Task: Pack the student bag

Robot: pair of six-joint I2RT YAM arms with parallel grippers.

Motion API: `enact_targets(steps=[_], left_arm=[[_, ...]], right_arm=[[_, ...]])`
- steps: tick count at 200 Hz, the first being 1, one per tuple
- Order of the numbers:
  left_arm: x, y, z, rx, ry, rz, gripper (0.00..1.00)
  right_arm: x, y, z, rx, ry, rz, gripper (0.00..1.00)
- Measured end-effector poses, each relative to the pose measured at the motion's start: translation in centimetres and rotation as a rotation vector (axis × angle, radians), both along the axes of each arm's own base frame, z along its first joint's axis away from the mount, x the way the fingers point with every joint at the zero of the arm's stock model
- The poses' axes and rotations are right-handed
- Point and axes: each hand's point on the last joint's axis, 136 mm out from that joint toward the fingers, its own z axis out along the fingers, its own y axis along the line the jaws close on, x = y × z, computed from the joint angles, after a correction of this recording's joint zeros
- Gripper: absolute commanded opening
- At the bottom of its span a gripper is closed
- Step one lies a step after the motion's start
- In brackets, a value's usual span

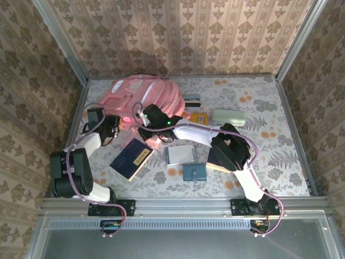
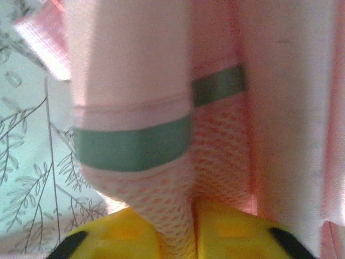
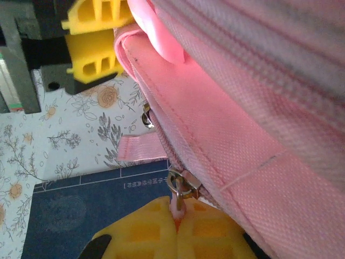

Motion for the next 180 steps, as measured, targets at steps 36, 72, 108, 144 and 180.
enact_targets(steps=[36, 72, 108, 144, 180], left_arm=[[0.3, 0.3, 0.3, 0.018, 0.011, 0.012, 0.00], [0.6, 1.4, 0.9, 0.031, 0.023, 0.044, 0.00], [0.7, 3.5, 1.2, 0.032, 0.027, 0.096, 0.00], [0.9, 5.3, 1.3, 0.035, 0.045, 0.141, 0.00], [1.2, 5.5, 1.2, 0.031, 0.061, 0.130, 0.00]], right_arm=[[-0.1, -0.4, -0.1, -0.033, 0.006, 0.003, 0.00], [0.4, -1.6, -0.4, -0.064, 0.012, -0.009, 0.00], [0.4, -4.5, -0.3, -0.084, 0.027, -0.040, 0.00], [1.2, -8.3, 0.2, -0.090, 0.028, -0.100, 0.00], [3.4, -11.3, 0.5, -0.080, 0.023, -0.169, 0.00]])
